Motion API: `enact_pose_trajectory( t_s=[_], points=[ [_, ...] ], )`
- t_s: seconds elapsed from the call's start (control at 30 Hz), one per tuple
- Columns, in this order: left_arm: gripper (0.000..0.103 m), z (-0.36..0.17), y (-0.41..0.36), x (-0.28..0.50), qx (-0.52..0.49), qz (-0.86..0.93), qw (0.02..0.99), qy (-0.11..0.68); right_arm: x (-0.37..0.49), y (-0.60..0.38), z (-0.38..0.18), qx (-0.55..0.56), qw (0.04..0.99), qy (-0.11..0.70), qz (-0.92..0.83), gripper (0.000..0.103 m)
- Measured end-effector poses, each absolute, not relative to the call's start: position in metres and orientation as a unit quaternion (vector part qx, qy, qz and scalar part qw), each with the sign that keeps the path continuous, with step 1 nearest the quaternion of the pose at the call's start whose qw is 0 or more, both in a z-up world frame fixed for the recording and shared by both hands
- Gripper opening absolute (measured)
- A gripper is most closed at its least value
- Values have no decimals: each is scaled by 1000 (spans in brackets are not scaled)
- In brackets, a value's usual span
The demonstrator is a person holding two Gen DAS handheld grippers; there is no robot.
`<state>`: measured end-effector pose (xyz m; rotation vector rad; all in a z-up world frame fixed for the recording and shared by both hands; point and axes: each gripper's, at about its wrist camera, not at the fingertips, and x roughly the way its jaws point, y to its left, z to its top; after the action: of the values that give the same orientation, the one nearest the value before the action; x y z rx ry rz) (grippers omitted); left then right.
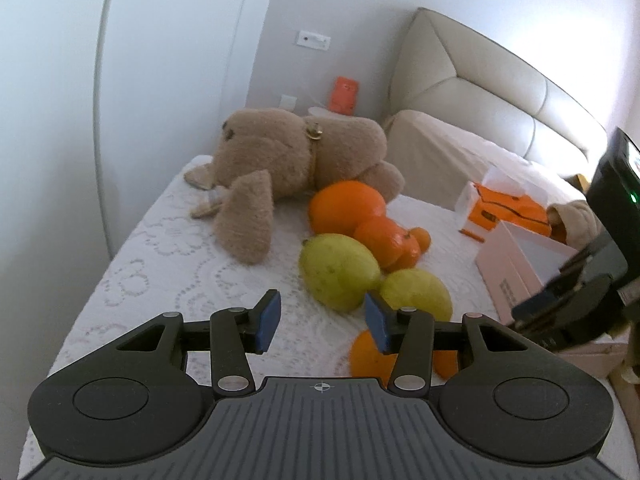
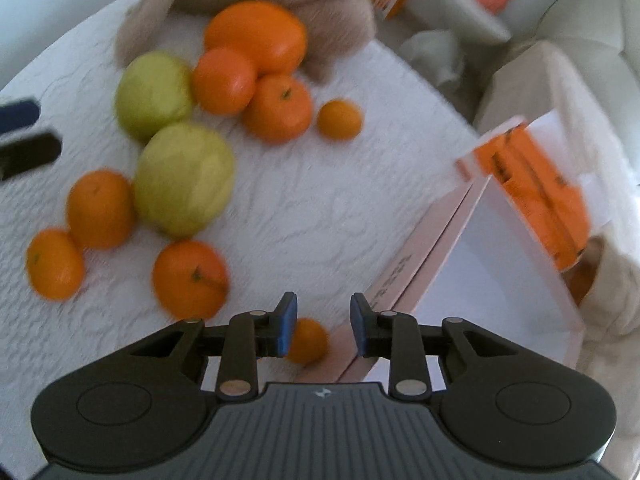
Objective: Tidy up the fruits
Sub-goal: 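Grasp the small tangerine beside the pink box with the right tool, then drop the tangerine into the pink box with the right tool while the left tool grasps a large orange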
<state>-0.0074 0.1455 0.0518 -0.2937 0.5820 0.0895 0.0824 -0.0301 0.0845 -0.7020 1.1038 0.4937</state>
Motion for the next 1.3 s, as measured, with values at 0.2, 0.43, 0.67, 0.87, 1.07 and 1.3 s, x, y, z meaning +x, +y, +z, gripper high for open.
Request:
enact_pose_trajectory(
  t_s=[0.2, 0.43, 0.67, 0.87, 1.07, 1.3],
  points=[
    [51, 51, 148, -9, -145, 41, 945, 290, 74, -22, 77, -347, 754, 509, 227, 29],
    [51, 49, 142, -19, -143, 18, 942, 302, 59, -26, 82, -345, 768, 492, 221, 26],
    [51, 44, 110, -28, -87, -24, 938, 334, 60, -57, 148, -225, 838, 445, 223, 26],
    [51, 40, 87, -25, -45, -6, 936, 349, 67, -113, 191, -143, 900, 382, 156, 26],
    [51, 33, 79, -22, -31, -2, 932, 362, 83, -184, 165, -32, 917, 387, 90, 26],
    [52, 26, 73, -19, -24, 7, 932, 363, 55, -221, 129, 74, 914, 380, 118, 29]
  ],
)
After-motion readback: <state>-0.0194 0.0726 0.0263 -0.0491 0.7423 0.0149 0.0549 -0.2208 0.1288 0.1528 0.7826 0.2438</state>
